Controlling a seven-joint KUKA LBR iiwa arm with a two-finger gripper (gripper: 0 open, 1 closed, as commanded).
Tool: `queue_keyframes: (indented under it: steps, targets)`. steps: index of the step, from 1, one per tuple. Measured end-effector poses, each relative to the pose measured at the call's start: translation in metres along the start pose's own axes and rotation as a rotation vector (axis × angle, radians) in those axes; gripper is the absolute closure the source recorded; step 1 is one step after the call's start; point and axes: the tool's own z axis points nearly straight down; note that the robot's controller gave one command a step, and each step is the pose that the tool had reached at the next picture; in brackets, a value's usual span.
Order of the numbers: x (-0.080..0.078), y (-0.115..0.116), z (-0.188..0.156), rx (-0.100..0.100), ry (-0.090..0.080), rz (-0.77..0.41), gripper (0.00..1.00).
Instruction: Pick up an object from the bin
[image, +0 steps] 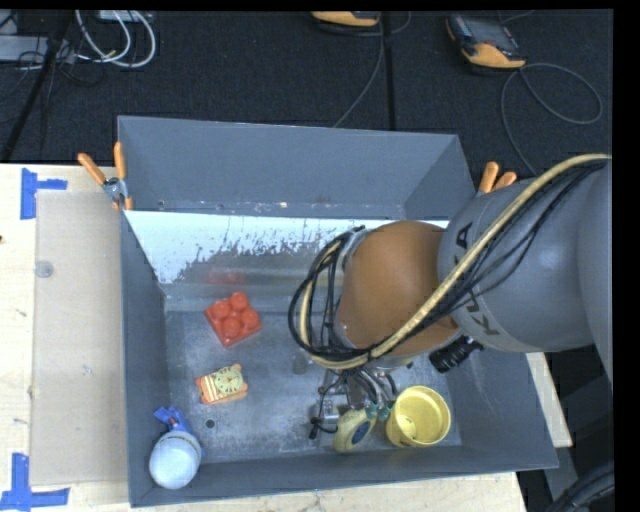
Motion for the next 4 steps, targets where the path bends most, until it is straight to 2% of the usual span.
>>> queue_keyframes:
  steps: [1, 2, 3, 4]
  targets:
    - [-0.002, 0.0, -0.004, -0.001, -0.008, 0.004, 0.0]
    - [-0.001, -0.027, 0.009, -0.003, -0.006, -0.125, 0.0]
    - [0.007, -0.055, 0.04, 0.004, -0.004, -0.251, 0.0]
    - [0.009, -0.079, 0.07, -0.004, -0.027, -0.387, 1.0]
